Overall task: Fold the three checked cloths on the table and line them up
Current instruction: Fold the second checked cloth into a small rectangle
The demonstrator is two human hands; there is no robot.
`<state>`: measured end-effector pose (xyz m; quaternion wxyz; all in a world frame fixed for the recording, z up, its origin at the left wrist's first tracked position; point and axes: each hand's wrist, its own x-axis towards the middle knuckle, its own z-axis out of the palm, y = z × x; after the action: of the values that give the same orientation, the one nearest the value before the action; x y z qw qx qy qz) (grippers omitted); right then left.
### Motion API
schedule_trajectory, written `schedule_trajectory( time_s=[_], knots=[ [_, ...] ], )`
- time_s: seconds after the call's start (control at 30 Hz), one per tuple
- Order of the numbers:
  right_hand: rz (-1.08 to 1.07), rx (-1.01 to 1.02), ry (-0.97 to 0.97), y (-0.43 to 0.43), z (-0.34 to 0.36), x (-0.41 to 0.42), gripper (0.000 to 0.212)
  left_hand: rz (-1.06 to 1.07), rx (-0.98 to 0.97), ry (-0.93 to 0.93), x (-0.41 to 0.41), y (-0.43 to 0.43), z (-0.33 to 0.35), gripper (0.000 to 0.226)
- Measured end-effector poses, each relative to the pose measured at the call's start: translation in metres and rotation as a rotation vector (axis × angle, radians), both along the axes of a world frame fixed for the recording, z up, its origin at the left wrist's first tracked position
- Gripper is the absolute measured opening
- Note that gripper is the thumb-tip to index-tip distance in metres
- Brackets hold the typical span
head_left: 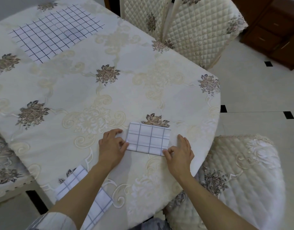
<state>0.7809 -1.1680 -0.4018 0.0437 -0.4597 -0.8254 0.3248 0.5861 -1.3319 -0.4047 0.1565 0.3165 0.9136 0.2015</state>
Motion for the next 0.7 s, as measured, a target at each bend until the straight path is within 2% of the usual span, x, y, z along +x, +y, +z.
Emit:
schedule_trajectory(
  time_s=[0.47,0.63,0.7],
  knots=[
    [-0.02,0.147,-0.05,0.0003,-0.0041,-0.0072,0.031,0.039,-0.041,0.144,0.0061,0.0102,-0.0034,0.028],
    [-0.022,0.132,-0.032,0.0009,-0.003,-0.0062,0.028,0.012,-0.018,0.215,0.0095,0.0095,-0.0035,0.015],
    [-0.039,0.113,-0.024,0.003,-0.0003,-0.0072,0.02,-0.057,-0.007,0.268,0.0106,0.0105,-0.0054,0.038]
  ],
)
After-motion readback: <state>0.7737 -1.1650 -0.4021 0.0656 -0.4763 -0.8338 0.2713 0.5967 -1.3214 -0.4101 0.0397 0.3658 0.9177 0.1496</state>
